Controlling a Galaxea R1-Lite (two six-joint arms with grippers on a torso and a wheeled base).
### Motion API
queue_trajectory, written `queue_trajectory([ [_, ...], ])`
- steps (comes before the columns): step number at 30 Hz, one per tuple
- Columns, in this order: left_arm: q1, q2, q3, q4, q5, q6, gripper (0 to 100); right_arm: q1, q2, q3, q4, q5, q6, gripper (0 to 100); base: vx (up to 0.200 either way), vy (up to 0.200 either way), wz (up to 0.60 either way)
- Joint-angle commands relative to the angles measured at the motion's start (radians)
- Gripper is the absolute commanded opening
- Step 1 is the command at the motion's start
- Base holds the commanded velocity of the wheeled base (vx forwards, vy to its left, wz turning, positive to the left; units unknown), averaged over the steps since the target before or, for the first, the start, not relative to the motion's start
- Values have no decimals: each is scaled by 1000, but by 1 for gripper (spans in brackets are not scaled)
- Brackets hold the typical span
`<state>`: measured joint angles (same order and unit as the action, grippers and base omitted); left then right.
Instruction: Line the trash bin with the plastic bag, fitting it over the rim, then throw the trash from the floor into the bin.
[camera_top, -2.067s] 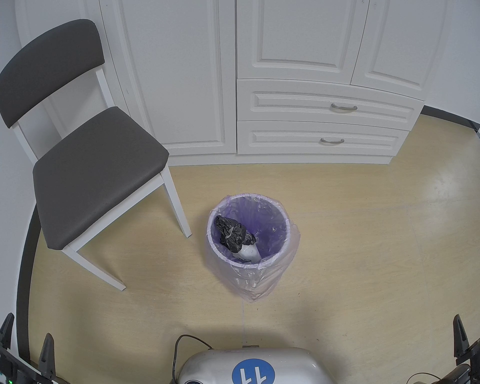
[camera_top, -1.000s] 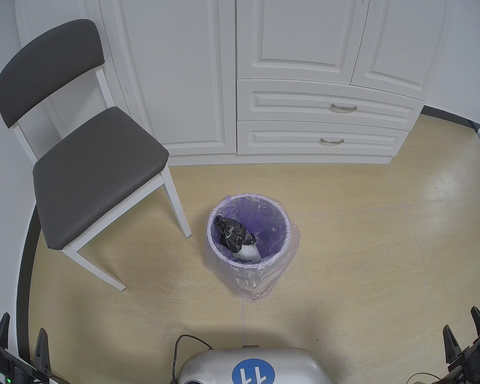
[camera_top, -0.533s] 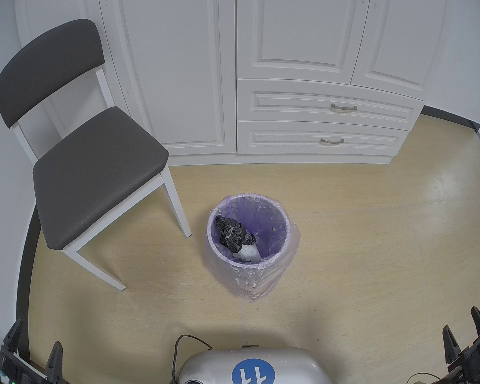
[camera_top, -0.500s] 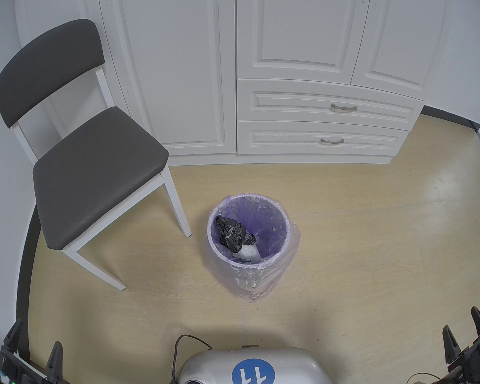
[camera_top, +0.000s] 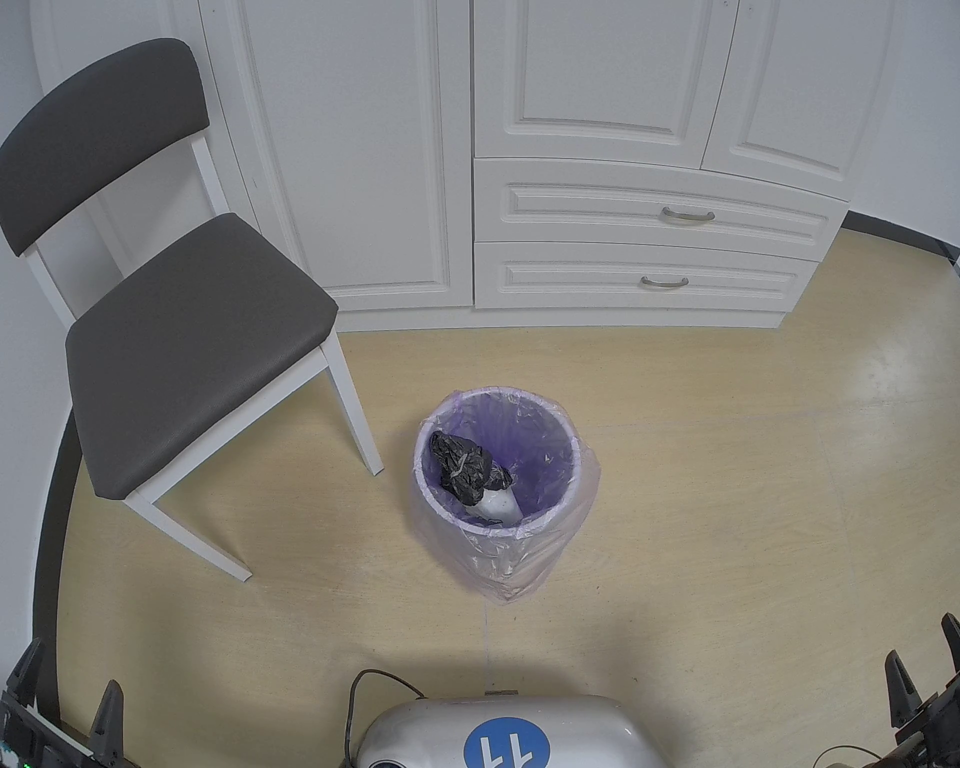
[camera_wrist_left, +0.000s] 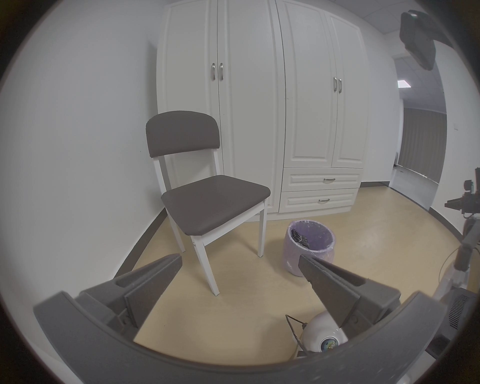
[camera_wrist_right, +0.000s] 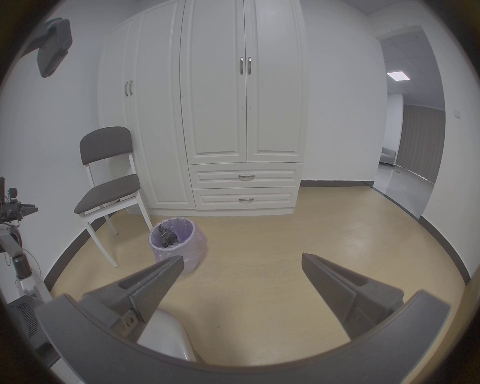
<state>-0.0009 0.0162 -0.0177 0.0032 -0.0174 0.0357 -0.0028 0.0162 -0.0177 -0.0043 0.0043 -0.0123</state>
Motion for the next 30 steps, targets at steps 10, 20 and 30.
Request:
queue_trajectory([
  [10, -1, -15, 16, -2, -1, -4, 100, 1, -16, 18, 0, -3, 3, 100, 0, 0, 0],
  [20, -1, -12, 16, -3, -1, -17, 100, 3, -16, 18, 0, -7, 40, 100, 0, 0, 0],
  [30, -1, -12, 15, -3, 5, -59, 100, 1, -16, 18, -2, -13, 37, 100, 0, 0, 0],
])
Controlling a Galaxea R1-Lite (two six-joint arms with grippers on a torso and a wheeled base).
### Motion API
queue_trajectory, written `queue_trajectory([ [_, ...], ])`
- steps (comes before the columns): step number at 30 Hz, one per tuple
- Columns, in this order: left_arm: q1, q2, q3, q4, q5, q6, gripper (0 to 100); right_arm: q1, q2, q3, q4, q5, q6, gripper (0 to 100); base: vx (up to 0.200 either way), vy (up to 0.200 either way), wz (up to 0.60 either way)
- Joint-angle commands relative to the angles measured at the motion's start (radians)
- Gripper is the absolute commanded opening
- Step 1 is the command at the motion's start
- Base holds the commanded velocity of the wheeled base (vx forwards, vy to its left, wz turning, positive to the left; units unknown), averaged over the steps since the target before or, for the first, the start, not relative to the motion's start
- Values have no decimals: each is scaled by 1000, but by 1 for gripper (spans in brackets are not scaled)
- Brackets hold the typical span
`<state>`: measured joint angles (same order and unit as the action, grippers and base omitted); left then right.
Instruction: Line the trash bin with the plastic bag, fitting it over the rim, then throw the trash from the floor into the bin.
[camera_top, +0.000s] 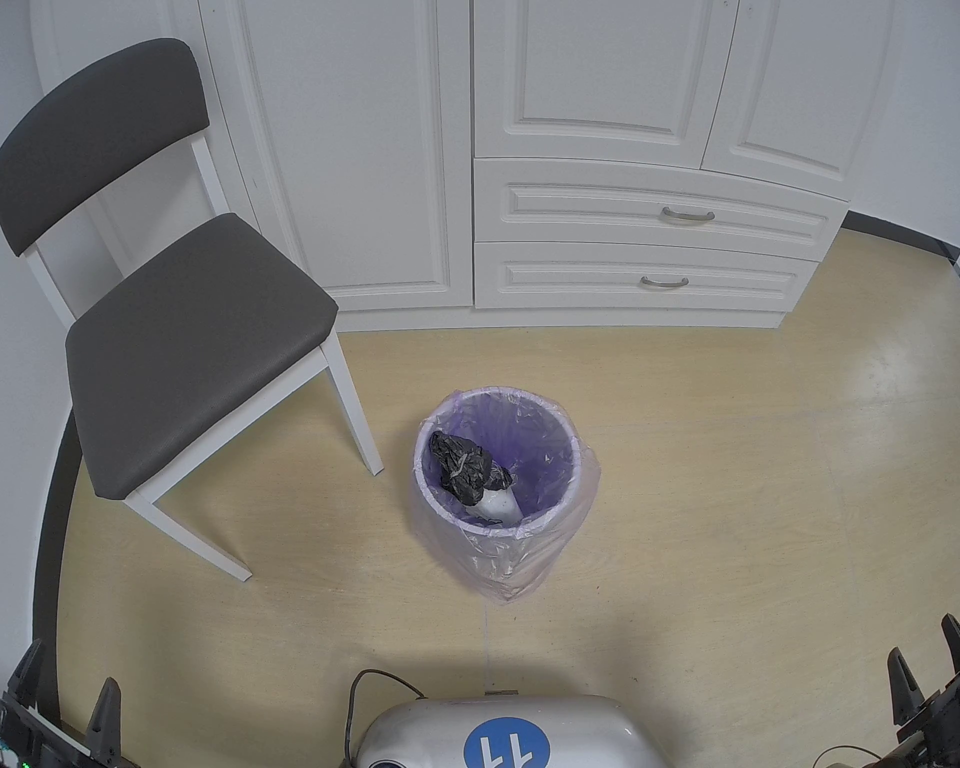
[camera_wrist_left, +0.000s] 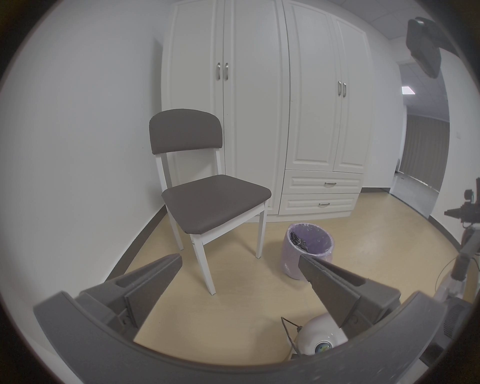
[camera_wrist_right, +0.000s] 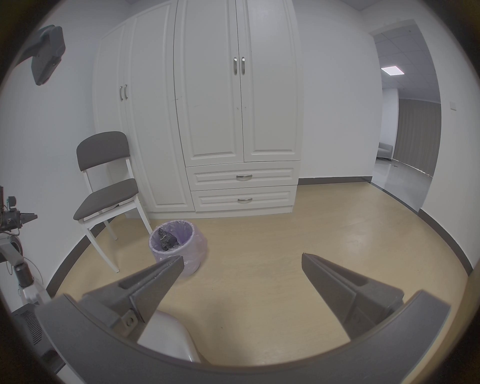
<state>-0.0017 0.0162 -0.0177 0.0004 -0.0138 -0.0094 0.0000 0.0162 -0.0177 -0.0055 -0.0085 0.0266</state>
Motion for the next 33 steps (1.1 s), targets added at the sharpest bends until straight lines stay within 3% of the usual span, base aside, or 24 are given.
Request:
queue_trajectory([
  [1, 0, -12, 15, 0, 3, -15, 100, -2, -16, 18, -1, -1, -2, 100, 0, 0, 0],
  [33, 0, -13, 16, 0, 12, -1, 100, -2, -16, 18, -1, 1, -16, 100, 0, 0, 0],
])
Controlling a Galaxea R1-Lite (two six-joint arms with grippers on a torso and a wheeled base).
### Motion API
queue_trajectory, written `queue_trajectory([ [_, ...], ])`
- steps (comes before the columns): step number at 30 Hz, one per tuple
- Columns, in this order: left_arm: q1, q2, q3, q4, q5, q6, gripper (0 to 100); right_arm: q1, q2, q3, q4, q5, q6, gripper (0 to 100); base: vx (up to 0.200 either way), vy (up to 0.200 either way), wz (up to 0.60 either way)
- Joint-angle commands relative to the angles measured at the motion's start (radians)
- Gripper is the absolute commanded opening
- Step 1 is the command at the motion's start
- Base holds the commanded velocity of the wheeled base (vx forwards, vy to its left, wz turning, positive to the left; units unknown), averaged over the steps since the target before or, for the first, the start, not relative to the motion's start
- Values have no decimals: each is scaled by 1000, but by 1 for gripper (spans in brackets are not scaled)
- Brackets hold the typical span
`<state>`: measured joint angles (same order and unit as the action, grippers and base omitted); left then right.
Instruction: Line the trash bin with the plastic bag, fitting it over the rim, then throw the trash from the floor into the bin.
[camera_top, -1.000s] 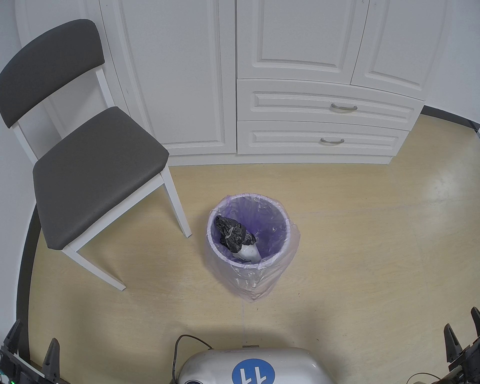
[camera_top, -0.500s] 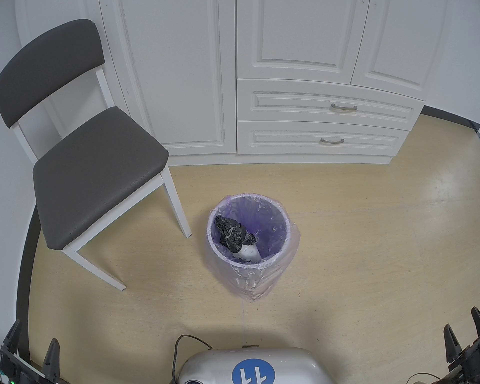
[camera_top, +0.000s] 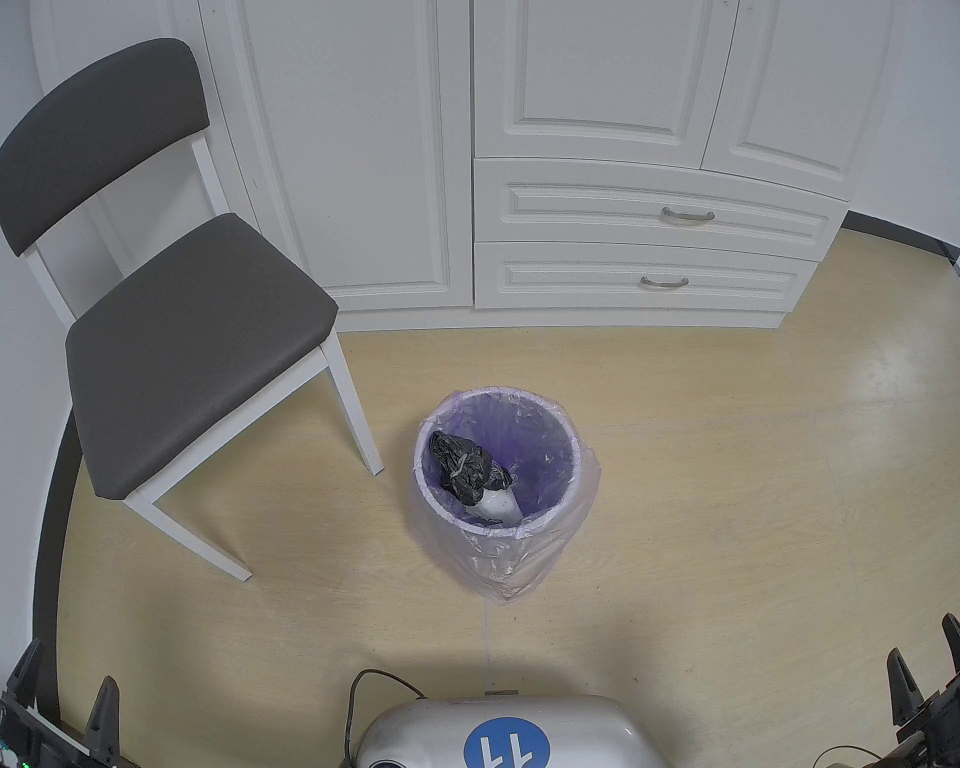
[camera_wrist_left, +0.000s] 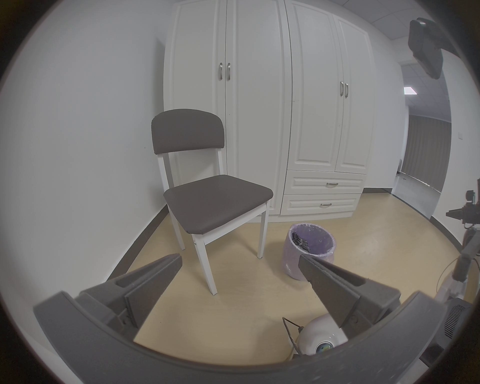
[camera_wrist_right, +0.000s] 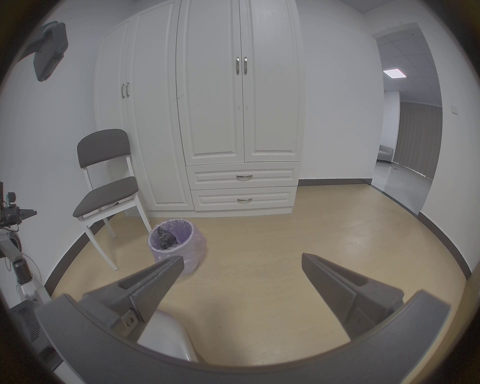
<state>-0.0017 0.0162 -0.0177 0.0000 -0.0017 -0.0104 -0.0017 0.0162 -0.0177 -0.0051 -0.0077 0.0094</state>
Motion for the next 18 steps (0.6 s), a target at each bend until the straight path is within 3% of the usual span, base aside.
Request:
queue_trajectory([
  [1, 0, -12, 16, 0, 0, 0, 100, 0, -16, 18, -1, 0, 1, 100, 0, 0, 0],
  [18, 0, -13, 16, 0, 0, 0, 100, 2, -16, 18, -1, 0, 3, 100, 0, 0, 0],
])
